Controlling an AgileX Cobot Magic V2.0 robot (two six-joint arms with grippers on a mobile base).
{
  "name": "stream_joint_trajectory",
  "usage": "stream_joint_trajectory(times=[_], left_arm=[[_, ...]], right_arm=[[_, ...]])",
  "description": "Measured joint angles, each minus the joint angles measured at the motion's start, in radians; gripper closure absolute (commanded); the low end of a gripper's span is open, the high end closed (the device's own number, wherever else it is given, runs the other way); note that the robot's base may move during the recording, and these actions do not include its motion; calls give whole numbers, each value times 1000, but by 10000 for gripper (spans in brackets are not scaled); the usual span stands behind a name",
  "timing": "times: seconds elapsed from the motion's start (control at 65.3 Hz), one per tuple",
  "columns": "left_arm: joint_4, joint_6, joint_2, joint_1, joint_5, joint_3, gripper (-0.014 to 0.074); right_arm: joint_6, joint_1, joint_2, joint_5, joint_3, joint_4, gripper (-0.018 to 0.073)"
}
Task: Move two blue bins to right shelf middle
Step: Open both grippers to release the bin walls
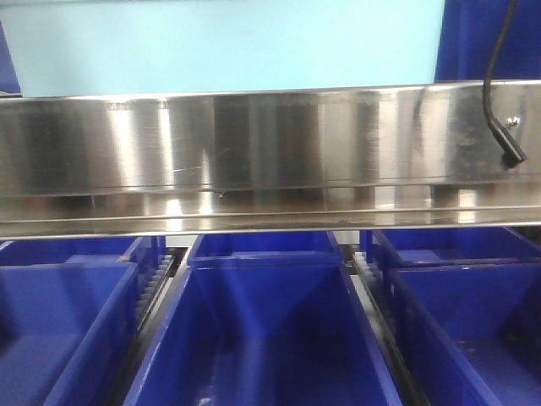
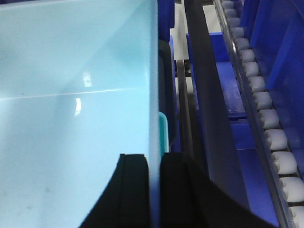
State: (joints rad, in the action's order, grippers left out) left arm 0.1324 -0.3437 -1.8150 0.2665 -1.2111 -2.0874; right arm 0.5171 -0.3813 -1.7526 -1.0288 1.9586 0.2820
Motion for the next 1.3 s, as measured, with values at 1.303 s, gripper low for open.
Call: stream_joint_trajectory(times=[1.303], left_arm=[[-15,10,32,0,-43,0,708]], right_arm=[[0,0,-6,-150,64,-56,711]])
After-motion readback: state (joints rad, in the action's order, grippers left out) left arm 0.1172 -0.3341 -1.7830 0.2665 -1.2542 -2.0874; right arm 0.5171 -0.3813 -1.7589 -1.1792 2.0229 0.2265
